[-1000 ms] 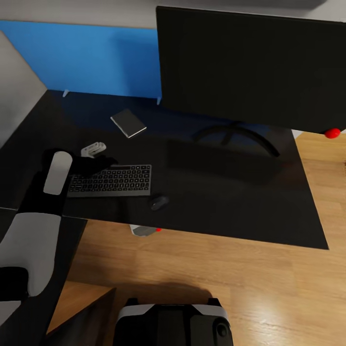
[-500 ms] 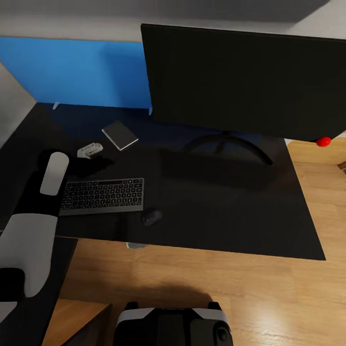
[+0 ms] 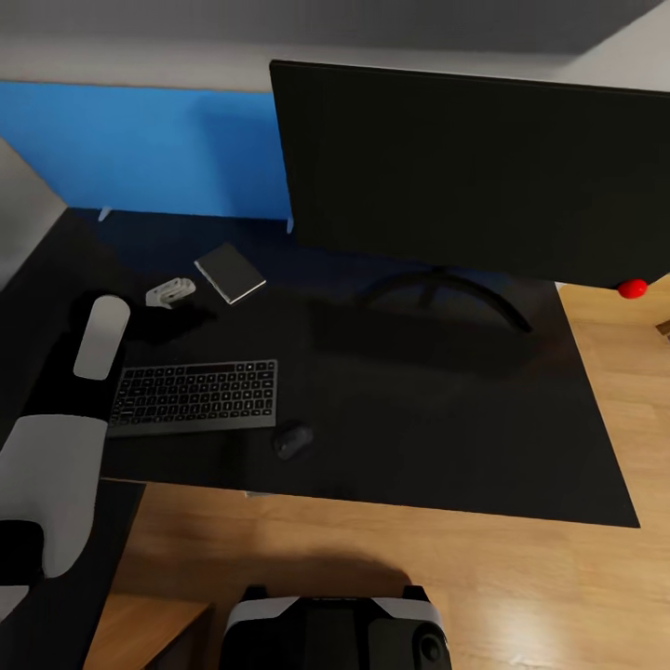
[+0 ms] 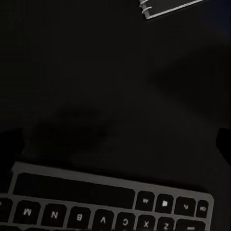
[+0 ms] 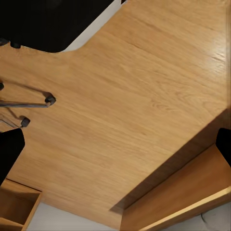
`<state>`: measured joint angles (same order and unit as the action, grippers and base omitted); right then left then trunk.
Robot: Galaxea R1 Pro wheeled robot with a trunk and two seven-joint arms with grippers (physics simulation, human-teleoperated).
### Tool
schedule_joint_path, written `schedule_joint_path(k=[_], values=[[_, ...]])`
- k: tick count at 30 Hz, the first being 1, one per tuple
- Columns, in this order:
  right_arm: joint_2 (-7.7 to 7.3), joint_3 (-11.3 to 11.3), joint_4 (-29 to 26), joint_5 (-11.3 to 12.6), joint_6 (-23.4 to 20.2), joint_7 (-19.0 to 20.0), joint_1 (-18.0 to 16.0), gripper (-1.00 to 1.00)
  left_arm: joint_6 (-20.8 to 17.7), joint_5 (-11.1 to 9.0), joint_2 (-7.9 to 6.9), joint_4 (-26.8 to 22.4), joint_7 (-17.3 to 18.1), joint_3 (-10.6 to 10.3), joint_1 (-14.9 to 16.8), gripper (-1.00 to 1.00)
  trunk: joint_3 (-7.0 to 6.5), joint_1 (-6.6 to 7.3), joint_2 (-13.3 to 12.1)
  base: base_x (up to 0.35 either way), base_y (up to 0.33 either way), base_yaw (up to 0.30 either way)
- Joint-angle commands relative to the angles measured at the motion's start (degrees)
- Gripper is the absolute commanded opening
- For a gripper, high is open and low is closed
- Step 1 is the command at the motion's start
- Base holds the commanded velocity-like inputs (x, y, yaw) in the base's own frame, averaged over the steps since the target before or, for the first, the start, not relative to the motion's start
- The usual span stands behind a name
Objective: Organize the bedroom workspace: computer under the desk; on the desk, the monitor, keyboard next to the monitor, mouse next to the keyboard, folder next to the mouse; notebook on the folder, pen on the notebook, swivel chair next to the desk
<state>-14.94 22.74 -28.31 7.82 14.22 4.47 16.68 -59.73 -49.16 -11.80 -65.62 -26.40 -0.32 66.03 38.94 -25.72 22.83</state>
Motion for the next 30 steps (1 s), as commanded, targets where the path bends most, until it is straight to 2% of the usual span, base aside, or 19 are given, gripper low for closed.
schedule_joint_path(k=[1, 5, 6, 7, 13, 24, 30], values=[[-0.08, 0.28, -0.08, 0.61, 0.11, 0.1, 0.02, 1.0, -0.12, -0.6, -0.05, -0.04, -0.57, -0.03, 0.0, 1.0, 0.06, -0.07, 0.09, 0.28, 0.0, 0.0], [-0.07, 0.28, -0.08, 0.61, 0.11, 0.07, 0.02, 1.0, -0.12, -0.59, -0.26, -0.04, -0.44, -0.03, -0.01, 1.0, -0.1, -0.07, 0.09, 0.112, 0.0, -0.003], [-0.07, 0.28, -0.04, 0.61, 0.11, 0.08, 0.02, 1.0, -0.12, -0.59, -0.56, -0.04, -0.41, -0.03, -0.03, 1.0, -0.18, -0.07, 0.09, 0.033, 0.0, -0.053], [-0.09, 0.28, -0.01, 0.61, 0.11, 0.07, 0.03, 1.0, -0.12, -0.65, -1.76, -0.04, -0.34, -0.03, -0.24, 1.0, -0.27, -0.07, 0.09, 0.009, 0.0, -0.102], [-0.09, 0.28, 0.0, 0.61, 0.16, 0.09, 0.03, 1.0, -0.12, -0.43, -3.09, -0.04, -0.72, -0.12, -0.43, 1.0, -0.83, -0.07, 0.09, 0.003, 0.0, -0.107], [-0.11, 0.28, 0.01, 0.61, 0.19, 0.1, 0.02, 1.0, 0.05, 0.07, -3.41, 0.05, -1.27, -0.47, -0.51, 1.0, -1.83, -0.07, 0.09, 0.004, 0.002, -0.088], [-0.16, 0.28, 0.01, 0.58, 0.18, 0.1, 0.03, 1.0, 0.05, 0.22, -3.7, 0.05, -1.3, -0.44, -0.56, 1.0, -2.0, -0.07, 0.09, 0.162, 0.117, -0.012]])
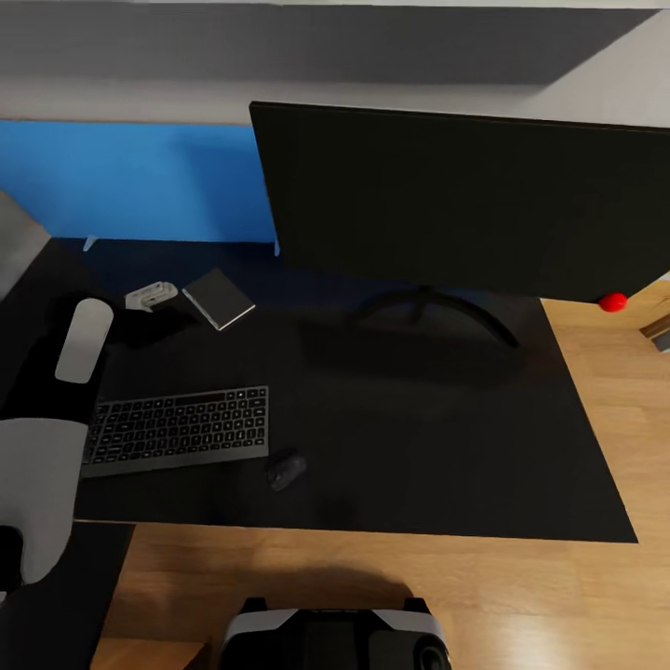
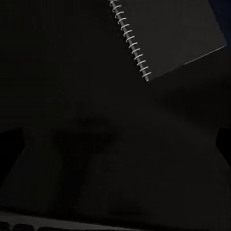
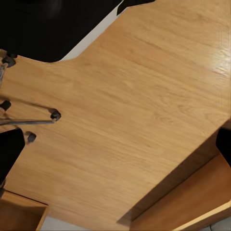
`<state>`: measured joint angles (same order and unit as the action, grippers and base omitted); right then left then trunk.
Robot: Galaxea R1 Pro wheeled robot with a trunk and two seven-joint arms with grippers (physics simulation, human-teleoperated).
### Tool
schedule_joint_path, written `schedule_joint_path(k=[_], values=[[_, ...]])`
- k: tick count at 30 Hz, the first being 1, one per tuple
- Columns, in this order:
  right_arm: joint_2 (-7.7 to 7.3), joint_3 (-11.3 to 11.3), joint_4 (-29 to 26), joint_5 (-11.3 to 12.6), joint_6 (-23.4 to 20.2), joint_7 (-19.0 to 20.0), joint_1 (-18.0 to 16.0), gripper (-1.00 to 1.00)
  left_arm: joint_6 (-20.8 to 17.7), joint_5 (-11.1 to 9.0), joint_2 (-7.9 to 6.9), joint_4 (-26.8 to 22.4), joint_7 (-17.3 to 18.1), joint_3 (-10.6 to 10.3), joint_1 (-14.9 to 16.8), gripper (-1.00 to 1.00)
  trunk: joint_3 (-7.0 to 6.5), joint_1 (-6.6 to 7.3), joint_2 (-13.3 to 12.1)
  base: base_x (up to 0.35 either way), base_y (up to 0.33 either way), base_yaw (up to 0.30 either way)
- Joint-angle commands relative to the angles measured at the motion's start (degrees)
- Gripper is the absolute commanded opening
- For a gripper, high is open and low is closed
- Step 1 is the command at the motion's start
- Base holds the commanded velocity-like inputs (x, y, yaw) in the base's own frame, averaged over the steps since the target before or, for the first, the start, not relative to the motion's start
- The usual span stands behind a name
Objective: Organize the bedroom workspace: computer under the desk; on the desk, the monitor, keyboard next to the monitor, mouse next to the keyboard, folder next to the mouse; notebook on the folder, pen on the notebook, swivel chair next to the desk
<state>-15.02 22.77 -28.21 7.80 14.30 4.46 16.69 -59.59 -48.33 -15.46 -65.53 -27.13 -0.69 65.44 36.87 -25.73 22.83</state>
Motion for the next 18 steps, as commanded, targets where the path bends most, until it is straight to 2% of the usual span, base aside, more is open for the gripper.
schedule_joint_path(k=[1, 7, 12, 13, 16, 18], values=[[-0.07, 0.26, -0.09, 0.6, 0.09, 0.11, 0.02, 1.0, -0.09, -0.59, -0.12, -0.03, -0.59, -0.06, 0.0, 1.0, 0.06, -0.06, 0.09, 0.179, 0.129, -0.004], [-0.09, 0.26, -0.09, 0.56, 0.08, 0.11, 0.02, 1.0, 0.65, -0.5, -2.05, 0.14, -0.6, 0.06, -1.04, 1.0, 0.03, -0.06, 0.09, 0.066, 0.047, -0.002], [-0.09, 0.26, -0.09, 0.55, 0.11, 0.11, 0.04, 1.0, 5.99, -0.09, -3.59, 3.36, -0.3, -0.23, -2.93, 1.0, 0.03, -0.06, 0.09, 0.013, 0.009, 0.0], [-0.09, 0.26, -0.08, 0.55, 0.11, 0.11, 0.03, 1.0, 6.67, 0.31, -3.77, 4.12, -0.25, -0.26, -3.12, 1.0, 0.03, -0.06, 0.09, 0.005, 0.004, 0.0], [-0.09, 0.26, -0.02, 0.55, 0.11, 0.11, 0.06, 1.0, 10.9, 4.21, -4.38, 8.7, 0.43, -0.24, -4.07, 1.0, 0.03, -0.06, 0.09, 0.002, 0.002, 0.0], [-0.09, 0.21, 0.09, 0.6, 0.11, 0.11, 0.09, 1.0, 13.32, 5.46, -4.95, 10.83, 1.88, -0.13, -4.78, 1.0, 0.03, -0.06, 0.09, 0.0, 0.0, 0.0]])
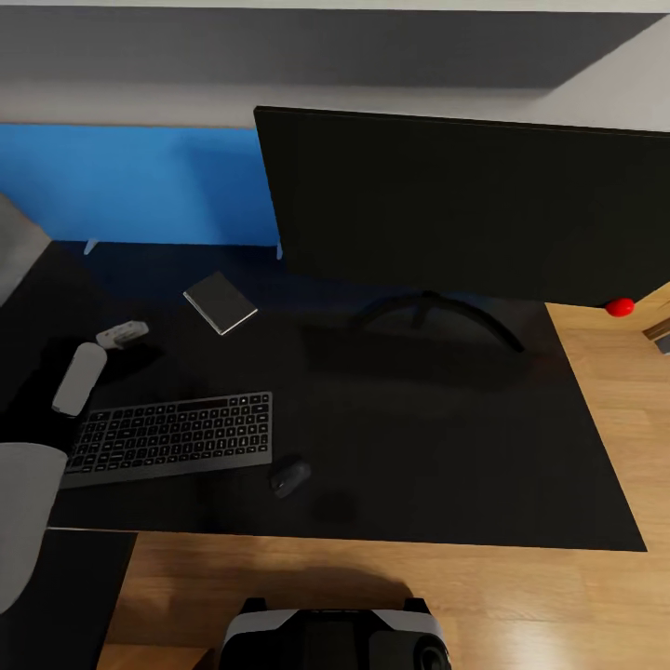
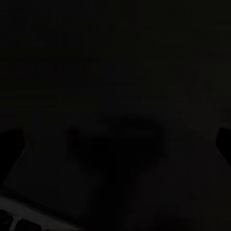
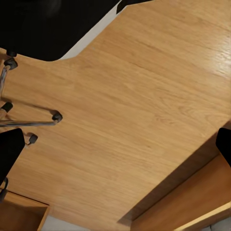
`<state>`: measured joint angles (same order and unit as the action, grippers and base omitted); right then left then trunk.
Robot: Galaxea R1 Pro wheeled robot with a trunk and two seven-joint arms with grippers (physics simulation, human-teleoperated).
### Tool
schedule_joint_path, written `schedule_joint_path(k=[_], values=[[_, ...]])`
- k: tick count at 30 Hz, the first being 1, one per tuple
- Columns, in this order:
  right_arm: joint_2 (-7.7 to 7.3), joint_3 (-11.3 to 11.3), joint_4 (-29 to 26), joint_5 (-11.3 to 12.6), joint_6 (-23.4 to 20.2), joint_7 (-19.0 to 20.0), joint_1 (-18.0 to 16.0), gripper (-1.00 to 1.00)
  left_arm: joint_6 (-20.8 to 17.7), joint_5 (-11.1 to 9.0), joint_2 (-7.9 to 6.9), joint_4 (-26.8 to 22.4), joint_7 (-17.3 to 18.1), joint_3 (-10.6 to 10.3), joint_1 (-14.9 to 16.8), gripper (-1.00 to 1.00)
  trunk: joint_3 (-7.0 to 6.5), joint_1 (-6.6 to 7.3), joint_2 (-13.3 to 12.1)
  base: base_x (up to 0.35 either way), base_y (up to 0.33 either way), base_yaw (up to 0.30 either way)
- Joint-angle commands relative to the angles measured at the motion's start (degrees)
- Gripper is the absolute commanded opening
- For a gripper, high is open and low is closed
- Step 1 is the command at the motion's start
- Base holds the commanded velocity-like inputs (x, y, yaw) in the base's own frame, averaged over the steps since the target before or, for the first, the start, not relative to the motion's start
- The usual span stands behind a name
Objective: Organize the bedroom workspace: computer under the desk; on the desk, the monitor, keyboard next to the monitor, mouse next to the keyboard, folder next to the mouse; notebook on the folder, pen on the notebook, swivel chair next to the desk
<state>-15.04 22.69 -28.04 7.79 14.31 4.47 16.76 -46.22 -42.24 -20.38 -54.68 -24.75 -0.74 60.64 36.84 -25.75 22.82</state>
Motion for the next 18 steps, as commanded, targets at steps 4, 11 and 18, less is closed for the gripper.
schedule_joint_path(k=[4, 11, 18], values=[[-0.07, 0.22, 0.07, 0.63, 0.11, 0.1, 0.03, 1.0, 1.72, 0.0, -1.65, 1.3, 0.77, 0.09, -0.96, 1.0, 0.07, -0.03, 0.1, 0.0, 0.0, 0.0], [-0.07, 0.17, 0.25, 0.64, 0.11, 0.1, 0.03, 1.0, 3.22, 0.15, -3.58, 2.69, 3.24, 0.43, -1.89, 1.0, 0.07, -0.03, 0.1, 0.0, 0.0, 0.0], [-0.06, 0.17, 0.34, 0.67, 0.18, 0.1, 0.03, 1.0, 3.93, 0.04, -4.08, 4.53, 5.28, 0.47, -1.96, 1.0, 0.07, -0.03, 0.1, 0.0, 0.0, 0.107]])
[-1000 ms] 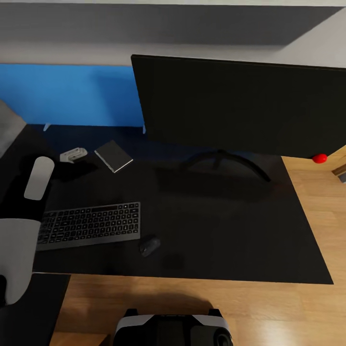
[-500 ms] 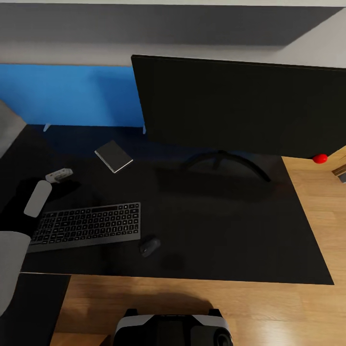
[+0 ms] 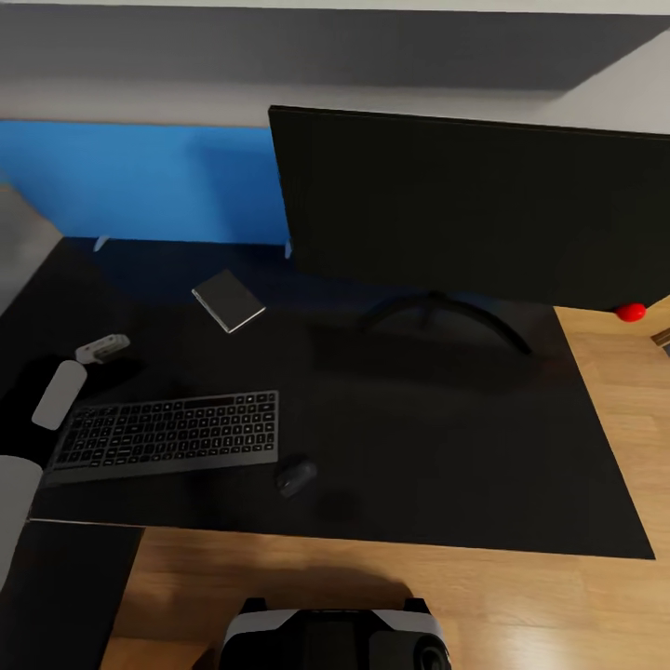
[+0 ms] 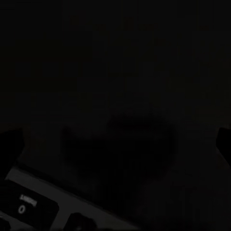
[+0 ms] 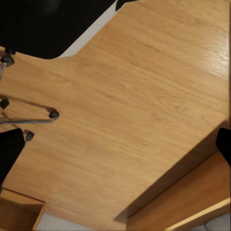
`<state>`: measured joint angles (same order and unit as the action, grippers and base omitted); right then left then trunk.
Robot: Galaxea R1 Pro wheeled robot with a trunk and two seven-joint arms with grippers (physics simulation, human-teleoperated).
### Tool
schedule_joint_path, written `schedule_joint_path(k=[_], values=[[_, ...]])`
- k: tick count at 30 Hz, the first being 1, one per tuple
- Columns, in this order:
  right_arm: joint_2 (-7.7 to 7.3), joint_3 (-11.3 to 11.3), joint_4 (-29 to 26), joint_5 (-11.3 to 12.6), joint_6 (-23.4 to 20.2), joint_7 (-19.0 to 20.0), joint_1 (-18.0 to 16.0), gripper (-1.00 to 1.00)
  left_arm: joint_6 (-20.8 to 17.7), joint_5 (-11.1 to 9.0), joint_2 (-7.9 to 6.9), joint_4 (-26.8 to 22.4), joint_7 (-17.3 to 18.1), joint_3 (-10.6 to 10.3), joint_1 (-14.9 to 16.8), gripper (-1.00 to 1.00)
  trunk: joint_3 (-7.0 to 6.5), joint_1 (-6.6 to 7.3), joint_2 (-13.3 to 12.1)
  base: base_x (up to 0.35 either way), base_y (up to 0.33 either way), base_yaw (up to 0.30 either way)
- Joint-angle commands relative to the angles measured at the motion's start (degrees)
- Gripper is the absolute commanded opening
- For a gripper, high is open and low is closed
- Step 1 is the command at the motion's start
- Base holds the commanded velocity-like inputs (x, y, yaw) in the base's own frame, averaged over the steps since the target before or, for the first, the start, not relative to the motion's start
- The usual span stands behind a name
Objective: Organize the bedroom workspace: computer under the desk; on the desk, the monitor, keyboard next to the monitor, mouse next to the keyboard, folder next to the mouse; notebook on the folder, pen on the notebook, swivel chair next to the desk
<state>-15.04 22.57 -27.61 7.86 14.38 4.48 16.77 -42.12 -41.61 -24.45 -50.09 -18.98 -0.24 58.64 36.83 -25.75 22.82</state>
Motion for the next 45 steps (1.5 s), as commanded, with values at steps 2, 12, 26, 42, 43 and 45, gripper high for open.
schedule_joint_path(k=[2, 12, 26, 42, 43, 45], values=[[-0.07, 0.29, -0.06, 0.59, 0.12, 0.1, 0.02, 1.0, -0.12, -0.8, 0.04, 0.1, 0.23, -0.04, 0.1, 1.0, 0.07, -0.04, 0.1, 0.0, 0.0, 0.227], [-0.08, 0.25, -0.17, 0.58, 0.3, 0.1, 0.02, 1.0, 1.87, 4.25, 0.44, 5.92, 5.01, -3.72, 4.18, 1.0, 0.07, -0.04, 0.1, 0.0, 0.0, 0.246], [0.01, 0.28, -0.27, 0.6, 0.24, 0.04, 0.02, 1.0, 8.09, 10.15, 1.93, 17.2, 12.61, -4.59, 10.4, 1.0, 0.07, -0.04, 0.1, 0.0, 0.0, 0.027], [0.08, 0.29, -0.25, 0.71, 0.21, 0.01, 0.02, 1.0, 8.58, 10.21, 2.06, 14.22, 12.52, -4.67, 9.7, 1.0, 0.07, -0.04, 0.1, 0.0, 0.0, 0.0], [0.04, 0.29, -0.25, 0.72, 0.21, 0.01, 0.02, 1.0, 8.57, 10.23, 2.04, 14.05, 12.5, -4.68, 9.66, 1.0, 0.07, -0.04, 0.1, 0.0, 0.0, 0.0], [0.03, 0.29, -0.25, 0.73, 0.21, 0.01, 0.02, 1.0, 8.59, 10.23, 2.04, 14.02, 12.48, -4.68, 9.66, 1.0, 0.07, -0.04, 0.1, 0.0, 0.0, 0.0]])
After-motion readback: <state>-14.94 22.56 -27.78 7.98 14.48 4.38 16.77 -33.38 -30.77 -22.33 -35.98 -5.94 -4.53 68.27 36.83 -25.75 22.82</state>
